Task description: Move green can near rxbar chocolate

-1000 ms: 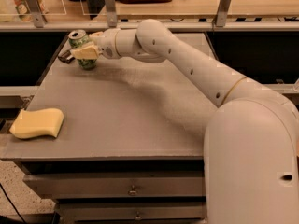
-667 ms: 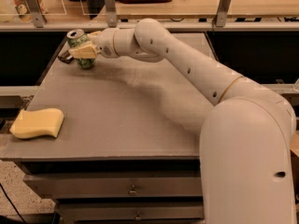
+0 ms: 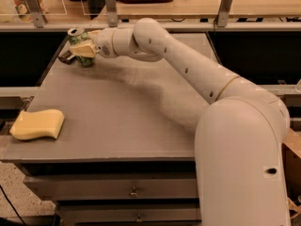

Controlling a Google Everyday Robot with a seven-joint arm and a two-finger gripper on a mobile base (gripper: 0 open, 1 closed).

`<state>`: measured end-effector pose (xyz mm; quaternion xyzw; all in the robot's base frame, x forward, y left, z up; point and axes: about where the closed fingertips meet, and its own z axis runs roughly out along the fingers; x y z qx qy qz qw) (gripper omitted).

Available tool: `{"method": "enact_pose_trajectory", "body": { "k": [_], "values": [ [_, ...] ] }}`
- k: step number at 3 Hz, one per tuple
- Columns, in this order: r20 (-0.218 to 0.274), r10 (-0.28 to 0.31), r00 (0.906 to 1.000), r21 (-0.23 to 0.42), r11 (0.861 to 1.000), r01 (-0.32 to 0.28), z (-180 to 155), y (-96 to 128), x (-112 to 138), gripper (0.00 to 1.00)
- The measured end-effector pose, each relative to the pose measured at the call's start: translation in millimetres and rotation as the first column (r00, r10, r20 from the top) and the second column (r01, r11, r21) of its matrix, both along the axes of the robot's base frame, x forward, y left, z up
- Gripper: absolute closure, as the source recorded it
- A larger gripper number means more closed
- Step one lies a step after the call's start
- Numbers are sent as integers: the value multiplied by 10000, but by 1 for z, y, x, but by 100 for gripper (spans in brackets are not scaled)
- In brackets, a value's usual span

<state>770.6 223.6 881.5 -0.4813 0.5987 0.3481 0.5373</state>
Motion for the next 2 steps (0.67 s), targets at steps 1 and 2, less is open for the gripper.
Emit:
{"method": "enact_pose_trajectory", "body": {
  "k": [1, 2],
  "values": [
    [-73, 54, 10000, -84, 9999, -54, -1, 0, -1, 0],
    [-149, -8, 9999, -248, 9997, 5, -2, -9, -2, 0]
  ]
}}
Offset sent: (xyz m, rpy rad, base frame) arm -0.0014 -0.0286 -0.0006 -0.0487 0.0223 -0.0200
